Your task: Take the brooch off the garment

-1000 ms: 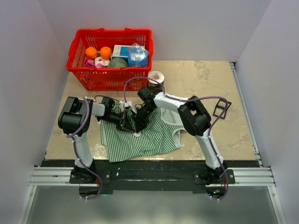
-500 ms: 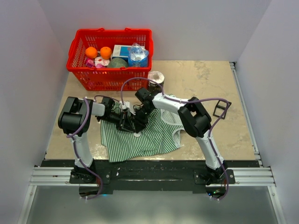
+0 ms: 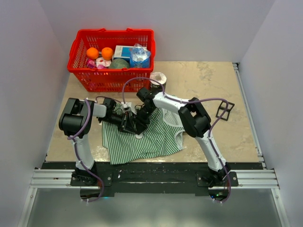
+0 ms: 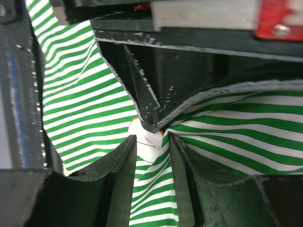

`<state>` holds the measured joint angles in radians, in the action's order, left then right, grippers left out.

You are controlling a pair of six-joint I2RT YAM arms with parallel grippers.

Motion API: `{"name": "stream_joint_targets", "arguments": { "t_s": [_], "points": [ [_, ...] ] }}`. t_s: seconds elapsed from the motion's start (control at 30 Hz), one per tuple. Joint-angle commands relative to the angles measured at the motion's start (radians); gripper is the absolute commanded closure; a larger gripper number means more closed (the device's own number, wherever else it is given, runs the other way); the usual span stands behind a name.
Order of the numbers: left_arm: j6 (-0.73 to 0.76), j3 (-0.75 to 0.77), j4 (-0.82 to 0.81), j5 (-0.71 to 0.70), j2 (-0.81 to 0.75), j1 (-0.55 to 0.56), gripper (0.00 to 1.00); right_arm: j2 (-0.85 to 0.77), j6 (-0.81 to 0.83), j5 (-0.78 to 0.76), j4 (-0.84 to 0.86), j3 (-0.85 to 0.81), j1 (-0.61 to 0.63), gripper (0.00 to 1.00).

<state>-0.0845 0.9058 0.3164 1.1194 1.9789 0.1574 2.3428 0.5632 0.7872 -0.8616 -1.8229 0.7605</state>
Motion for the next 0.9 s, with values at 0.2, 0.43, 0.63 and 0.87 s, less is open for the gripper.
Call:
{"name": "stream_joint_targets", "arguments": {
  "t_s": [0.2,0.43,0.63,0.87],
  "points": [
    [0.025,0.050,-0.042,-0.015,-0.002,-0.012,1.00,0.127,0.036,-0.149,-0.142,0.089,0.022,0.61],
    [0.017,0.044,-0.048,-0.009,-0.012,-0.012,1.00,0.122,0.015,-0.169,-0.106,0.126,0.031,0.61],
    [0.034,0.027,-0.043,-0.015,-0.044,-0.012,1.00,0.159,-0.043,-0.109,-0.116,0.108,0.022,0.59],
    [0.051,0.002,-0.051,0.040,-0.064,-0.012,1.00,0.167,-0.059,-0.095,-0.108,0.102,0.016,0.56]
  ]
}}
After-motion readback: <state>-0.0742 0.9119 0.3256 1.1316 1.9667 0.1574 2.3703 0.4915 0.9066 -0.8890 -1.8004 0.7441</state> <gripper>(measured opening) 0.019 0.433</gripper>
